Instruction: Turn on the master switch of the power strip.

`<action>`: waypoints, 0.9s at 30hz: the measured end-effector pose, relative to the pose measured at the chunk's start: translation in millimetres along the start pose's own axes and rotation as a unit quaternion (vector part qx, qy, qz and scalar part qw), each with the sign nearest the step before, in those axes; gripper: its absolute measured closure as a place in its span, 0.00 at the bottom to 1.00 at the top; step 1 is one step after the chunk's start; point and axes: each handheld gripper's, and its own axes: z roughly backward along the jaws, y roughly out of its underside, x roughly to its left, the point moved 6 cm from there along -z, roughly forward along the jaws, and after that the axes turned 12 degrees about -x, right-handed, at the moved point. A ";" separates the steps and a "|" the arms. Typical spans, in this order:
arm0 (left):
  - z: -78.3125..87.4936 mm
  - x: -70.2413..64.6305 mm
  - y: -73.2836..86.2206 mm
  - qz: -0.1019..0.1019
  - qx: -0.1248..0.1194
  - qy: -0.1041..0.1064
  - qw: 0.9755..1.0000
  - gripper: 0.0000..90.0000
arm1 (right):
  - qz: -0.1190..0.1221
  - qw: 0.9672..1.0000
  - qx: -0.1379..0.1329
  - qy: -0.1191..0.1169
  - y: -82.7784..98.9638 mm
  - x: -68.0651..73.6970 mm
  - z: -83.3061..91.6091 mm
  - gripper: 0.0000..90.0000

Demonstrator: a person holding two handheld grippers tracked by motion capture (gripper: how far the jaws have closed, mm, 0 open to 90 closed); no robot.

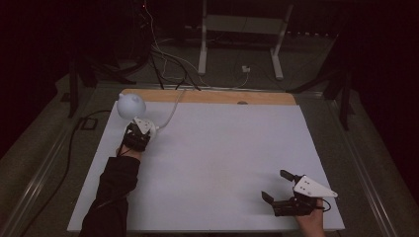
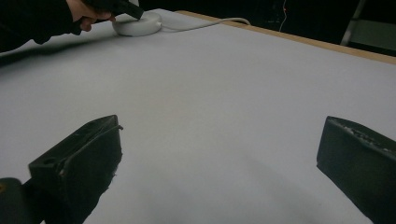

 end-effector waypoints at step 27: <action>4.7 4.1 -4.0 0.009 -0.029 0.021 0.999 1.00 | -0.001 1.000 0.003 0.000 1.6 -1.2 -0.4 0.00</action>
